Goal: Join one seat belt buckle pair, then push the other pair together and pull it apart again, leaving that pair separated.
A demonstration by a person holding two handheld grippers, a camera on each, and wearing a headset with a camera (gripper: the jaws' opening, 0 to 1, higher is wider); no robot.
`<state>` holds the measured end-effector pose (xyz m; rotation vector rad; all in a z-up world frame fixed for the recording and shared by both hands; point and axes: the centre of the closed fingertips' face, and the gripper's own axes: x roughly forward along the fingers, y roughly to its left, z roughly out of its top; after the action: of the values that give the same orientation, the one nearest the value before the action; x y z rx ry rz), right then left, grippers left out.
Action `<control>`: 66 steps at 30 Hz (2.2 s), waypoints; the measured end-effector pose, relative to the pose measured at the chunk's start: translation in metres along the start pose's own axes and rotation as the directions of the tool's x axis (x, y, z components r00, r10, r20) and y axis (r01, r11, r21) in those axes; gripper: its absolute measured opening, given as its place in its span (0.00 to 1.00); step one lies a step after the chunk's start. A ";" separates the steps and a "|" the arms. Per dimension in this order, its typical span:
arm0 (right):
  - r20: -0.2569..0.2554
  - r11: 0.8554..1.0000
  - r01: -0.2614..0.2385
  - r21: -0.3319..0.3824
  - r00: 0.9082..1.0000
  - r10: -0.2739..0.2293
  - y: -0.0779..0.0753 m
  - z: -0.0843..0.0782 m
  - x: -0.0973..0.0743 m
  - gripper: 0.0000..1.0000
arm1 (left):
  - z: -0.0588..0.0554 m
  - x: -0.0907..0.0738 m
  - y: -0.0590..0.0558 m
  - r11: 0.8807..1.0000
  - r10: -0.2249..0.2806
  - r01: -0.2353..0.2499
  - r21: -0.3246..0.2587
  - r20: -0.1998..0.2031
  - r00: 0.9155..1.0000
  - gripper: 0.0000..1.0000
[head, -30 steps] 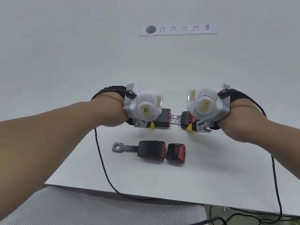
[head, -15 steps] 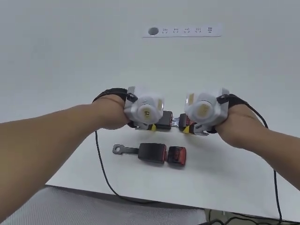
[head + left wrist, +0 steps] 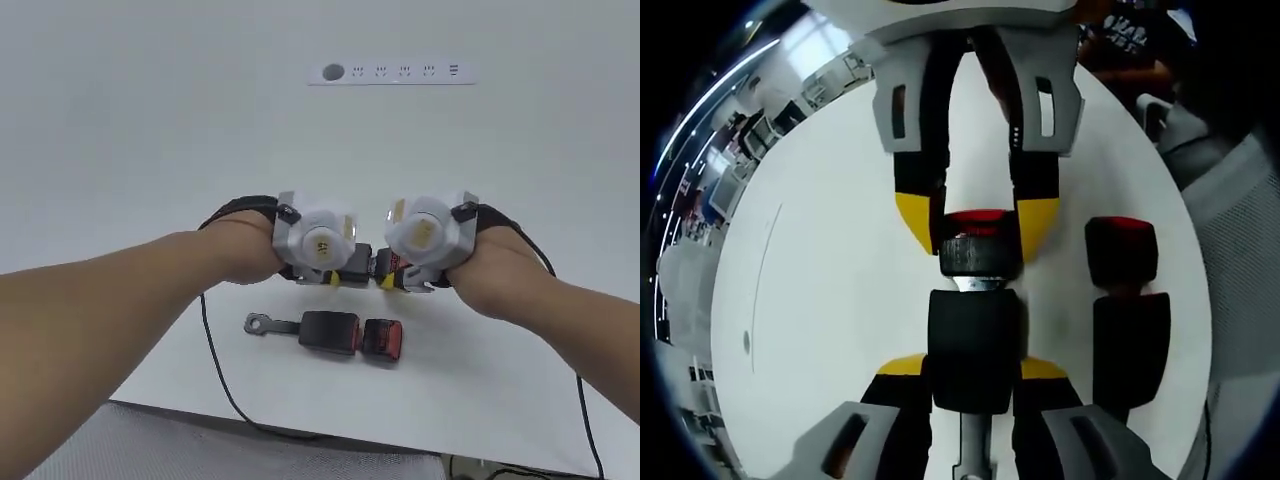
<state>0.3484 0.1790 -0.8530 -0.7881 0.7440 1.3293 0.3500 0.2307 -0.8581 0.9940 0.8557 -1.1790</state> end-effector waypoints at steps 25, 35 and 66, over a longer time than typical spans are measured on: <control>0.025 0.999 0.036 0.009 0.999 -0.037 0.003 -0.044 -0.029 0.32 | -0.001 0.001 0.000 1.000 -0.001 0.002 0.016 -0.035 0.999 0.33; -0.014 0.996 0.084 -0.007 0.996 -0.084 0.003 -0.100 -0.062 0.33 | -0.002 0.000 -0.001 1.000 0.021 -0.020 0.023 -0.042 0.999 0.33; -0.044 0.886 0.324 0.331 0.943 -0.328 0.057 -0.095 -0.120 0.75 | -0.051 -0.102 -0.035 0.941 0.281 -0.245 -0.233 0.133 0.951 0.60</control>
<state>0.2779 0.0385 -0.8086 -0.5977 0.7630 0.8729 0.2949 0.3095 -0.7867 0.7947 0.6778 -0.9042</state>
